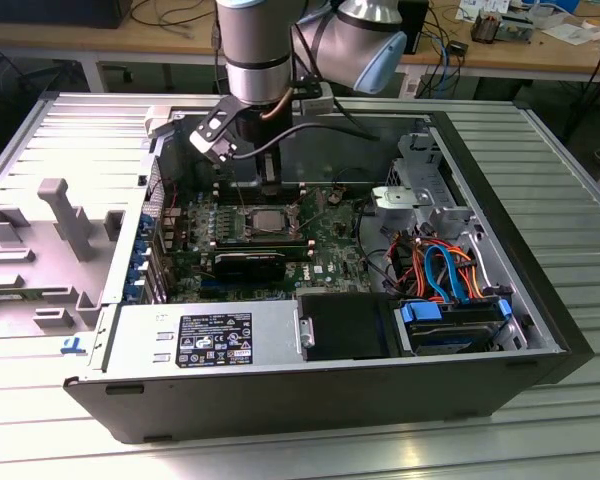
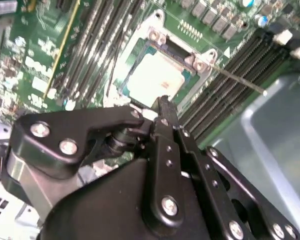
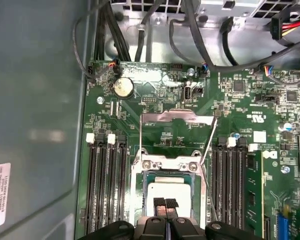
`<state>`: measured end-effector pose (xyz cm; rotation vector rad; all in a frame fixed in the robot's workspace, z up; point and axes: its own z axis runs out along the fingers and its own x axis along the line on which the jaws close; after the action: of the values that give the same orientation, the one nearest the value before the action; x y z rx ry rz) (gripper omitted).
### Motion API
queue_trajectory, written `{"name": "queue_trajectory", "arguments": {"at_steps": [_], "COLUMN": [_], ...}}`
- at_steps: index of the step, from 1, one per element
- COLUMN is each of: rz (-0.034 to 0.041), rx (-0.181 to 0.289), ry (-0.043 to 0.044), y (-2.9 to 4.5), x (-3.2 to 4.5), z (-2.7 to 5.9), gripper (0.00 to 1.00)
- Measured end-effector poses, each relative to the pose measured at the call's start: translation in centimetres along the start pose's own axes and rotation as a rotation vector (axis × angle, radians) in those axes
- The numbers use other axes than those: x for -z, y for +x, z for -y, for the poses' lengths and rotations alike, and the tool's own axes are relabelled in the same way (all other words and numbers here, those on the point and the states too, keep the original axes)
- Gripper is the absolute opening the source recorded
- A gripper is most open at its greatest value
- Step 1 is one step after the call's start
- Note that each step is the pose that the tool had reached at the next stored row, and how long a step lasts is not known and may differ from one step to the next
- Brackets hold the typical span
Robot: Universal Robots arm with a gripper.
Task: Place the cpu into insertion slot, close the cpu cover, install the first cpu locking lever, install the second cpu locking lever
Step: 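Place the cpu into insertion slot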
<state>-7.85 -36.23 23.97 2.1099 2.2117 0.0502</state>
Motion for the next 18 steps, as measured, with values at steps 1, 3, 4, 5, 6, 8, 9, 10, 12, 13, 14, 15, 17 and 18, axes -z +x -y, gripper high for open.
{"name": "queue_trajectory", "arguments": {"at_steps": [1, 3, 4, 5, 6, 8, 9, 10, 12, 13, 14, 15, 17, 18], "rz": [-0.0006, -0.0024, -0.0028, -0.0017, -0.0013, -0.0015, -0.0017, -0.0028, -0.0056, -0.0057, -0.006, -0.0063, -0.0064, -0.0067], "rx": [0.0, 0.002, 0.002, 0.002, 0.003, 0.007, 0.007, 0.007, 0.007, 0.007, 0.007, 0.007, 0.007, 0.007], "ry": [0.0121, 0.057, 0.0667, 0.068, 0.0684, 0.0682, 0.0681, 0.0681, 0.068, 0.0679, 0.068, 0.068, 0.0679, 0.0679], "y": [-0.04, -0.08, -0.09, -0.09, -0.13, -0.49, -0.69, -0.87, -0.95, -0.96, -0.96, -0.96, -0.96, -0.96], "x": [-0.02, -0.05, -0.06, -0.06, -0.06, -0.07, -0.08, -0.08, -0.09, -0.09, -0.09, -0.09, -0.09, -0.09], "z": [-0.04, -0.17, -0.21, -0.23, -0.23, -0.21, -0.2, -0.2, -0.19, -0.19, -0.2, -0.19, -0.19, -0.19], "gripper": [0.11, 0.11, 0.11, 0.11, 0.11, 0.11, 0.11, 0.11, 0.11, 0.11, 0.11, 0.11, 0.11, 0.11]}}
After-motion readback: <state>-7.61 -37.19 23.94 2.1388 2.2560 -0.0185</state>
